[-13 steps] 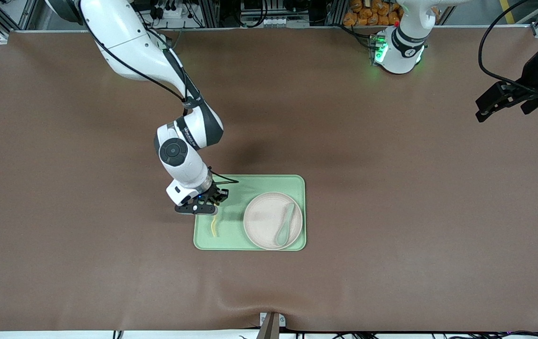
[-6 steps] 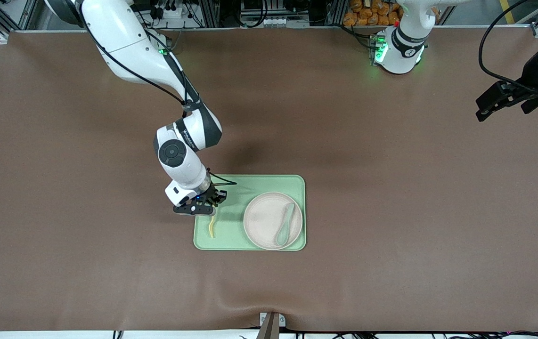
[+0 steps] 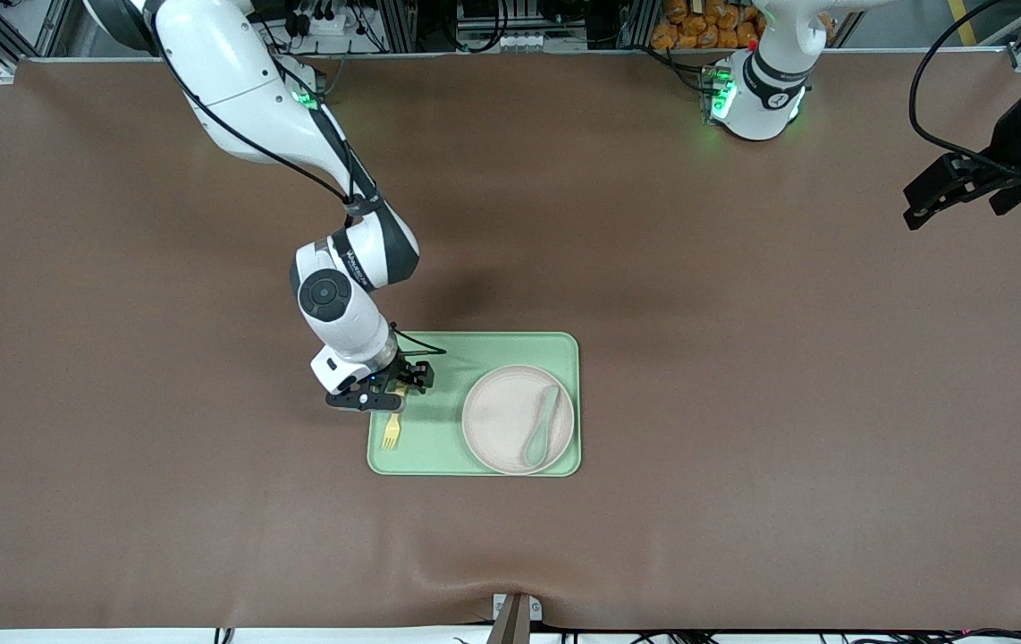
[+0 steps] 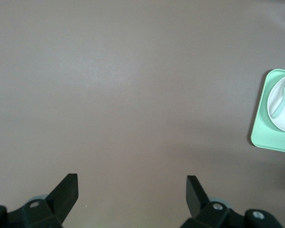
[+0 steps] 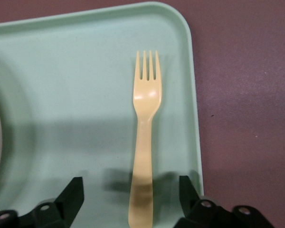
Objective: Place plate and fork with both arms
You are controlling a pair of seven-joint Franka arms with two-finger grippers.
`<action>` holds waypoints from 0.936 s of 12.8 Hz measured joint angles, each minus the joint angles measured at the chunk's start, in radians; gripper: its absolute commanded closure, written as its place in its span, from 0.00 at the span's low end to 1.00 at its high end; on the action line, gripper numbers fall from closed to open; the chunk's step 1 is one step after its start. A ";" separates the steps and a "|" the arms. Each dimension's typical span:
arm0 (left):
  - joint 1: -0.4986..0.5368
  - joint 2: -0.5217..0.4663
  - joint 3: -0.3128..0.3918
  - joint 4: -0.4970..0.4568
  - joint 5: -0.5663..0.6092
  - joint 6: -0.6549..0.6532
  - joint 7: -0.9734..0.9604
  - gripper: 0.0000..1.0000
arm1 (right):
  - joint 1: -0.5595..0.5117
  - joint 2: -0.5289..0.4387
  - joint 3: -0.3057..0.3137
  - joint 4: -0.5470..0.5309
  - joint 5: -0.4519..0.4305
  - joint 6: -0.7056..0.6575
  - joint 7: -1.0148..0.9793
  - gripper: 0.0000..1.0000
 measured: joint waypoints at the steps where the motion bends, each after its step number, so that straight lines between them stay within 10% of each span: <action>1: 0.000 -0.001 0.001 0.001 0.000 0.000 0.008 0.00 | -0.001 -0.004 -0.001 0.005 0.000 -0.003 0.000 0.00; 12: 0.023 -0.005 0.005 0.004 0.000 -0.016 0.050 0.00 | -0.183 -0.405 -0.008 0.050 -0.002 -0.600 -0.175 0.00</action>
